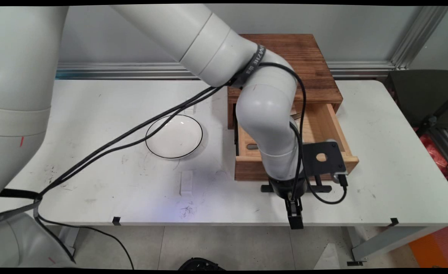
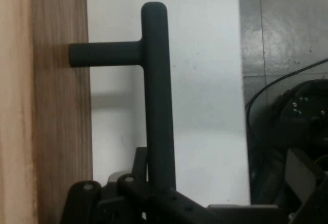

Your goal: Open the drawer

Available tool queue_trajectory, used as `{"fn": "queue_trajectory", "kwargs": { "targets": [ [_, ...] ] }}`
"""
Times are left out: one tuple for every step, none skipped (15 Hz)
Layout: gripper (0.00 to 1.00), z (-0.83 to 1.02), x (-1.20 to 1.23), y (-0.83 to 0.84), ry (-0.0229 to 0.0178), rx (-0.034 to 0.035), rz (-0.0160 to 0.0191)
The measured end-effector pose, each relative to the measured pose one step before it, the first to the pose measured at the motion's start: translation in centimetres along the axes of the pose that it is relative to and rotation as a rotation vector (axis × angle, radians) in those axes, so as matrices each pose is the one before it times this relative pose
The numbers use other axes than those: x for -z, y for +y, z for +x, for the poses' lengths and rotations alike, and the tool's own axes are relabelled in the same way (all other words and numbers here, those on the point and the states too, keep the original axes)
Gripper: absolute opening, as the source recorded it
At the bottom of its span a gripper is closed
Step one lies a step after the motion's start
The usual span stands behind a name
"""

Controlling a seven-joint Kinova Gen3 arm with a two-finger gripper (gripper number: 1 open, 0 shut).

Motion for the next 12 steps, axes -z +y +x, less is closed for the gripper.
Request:
{"fn": "queue_trajectory", "kwargs": {
  "targets": [
    [1.00, 0.021, -0.036, 0.328, 0.00099, 0.00189, -0.00192],
    [1.00, 0.018, -0.036, 0.323, 0.00119, 0.00237, -0.00220],
    [1.00, 0.038, -0.033, 0.270, 0.00119, 0.00246, -0.00186],
    [1.00, 0.055, -0.040, 0.337, 0.00135, 0.00390, -0.00207],
    [1.00, 0.044, -0.032, 0.240, 0.00101, 0.00345, -0.00140],
    [1.00, 0.051, -0.029, 0.245, 0.00100, 0.00422, -0.00166],
    [1.00, 0.039, -0.032, 0.320, 0.00011, 0.00478, -0.00339],
    [1.00, 0.045, -0.028, 0.366, -0.00003, 0.00538, -0.00445],
    [1.00, 0.014, -0.009, 0.240, -0.00061, 0.00405, -0.00299],
    [1.00, 0.018, -0.005, 0.324, -0.00138, 0.00529, -0.00373],
    [1.00, 0.021, 0.000, 0.326, -0.00091, 0.00505, -0.00393],
    [1.00, 0.020, 0.008, 0.313, -0.00107, 0.00507, -0.00331]
  ]
}}
